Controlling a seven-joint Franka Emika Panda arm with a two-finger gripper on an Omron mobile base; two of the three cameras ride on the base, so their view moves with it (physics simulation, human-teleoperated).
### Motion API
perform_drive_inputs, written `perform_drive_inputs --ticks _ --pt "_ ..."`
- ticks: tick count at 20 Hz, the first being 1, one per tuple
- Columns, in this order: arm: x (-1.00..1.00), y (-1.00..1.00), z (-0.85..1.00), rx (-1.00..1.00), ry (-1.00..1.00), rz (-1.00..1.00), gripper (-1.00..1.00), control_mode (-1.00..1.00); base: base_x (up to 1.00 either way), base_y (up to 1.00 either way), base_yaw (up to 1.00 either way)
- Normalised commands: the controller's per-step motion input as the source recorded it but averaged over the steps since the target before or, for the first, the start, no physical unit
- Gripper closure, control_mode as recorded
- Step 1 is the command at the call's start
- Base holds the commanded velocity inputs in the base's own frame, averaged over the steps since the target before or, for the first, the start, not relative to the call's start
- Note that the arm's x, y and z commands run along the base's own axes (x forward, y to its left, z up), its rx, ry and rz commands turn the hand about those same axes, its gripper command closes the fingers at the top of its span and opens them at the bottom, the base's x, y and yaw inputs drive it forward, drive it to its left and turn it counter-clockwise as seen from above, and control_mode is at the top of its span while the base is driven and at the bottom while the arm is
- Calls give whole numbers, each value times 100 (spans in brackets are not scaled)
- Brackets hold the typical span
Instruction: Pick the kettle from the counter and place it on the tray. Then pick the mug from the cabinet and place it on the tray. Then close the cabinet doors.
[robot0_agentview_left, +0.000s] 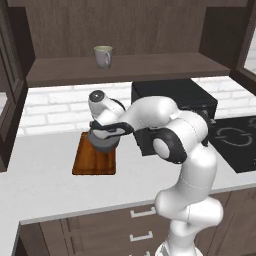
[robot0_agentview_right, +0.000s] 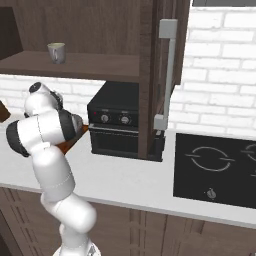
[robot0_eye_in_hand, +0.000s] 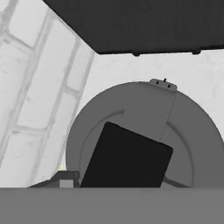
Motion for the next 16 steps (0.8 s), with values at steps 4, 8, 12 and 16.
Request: perform_drive_inputs --ticks 4,8,12,16 --pt "20 30 -28 0 0 0 100 -100 0 0 0" --pt "18 33 -26 0 0 0 100 -100 0 0 0" --pt "21 31 -14 0 -5 0 100 -100 0 0 0" --pt "2 20 -26 0 0 0 100 -100 0 0 0"
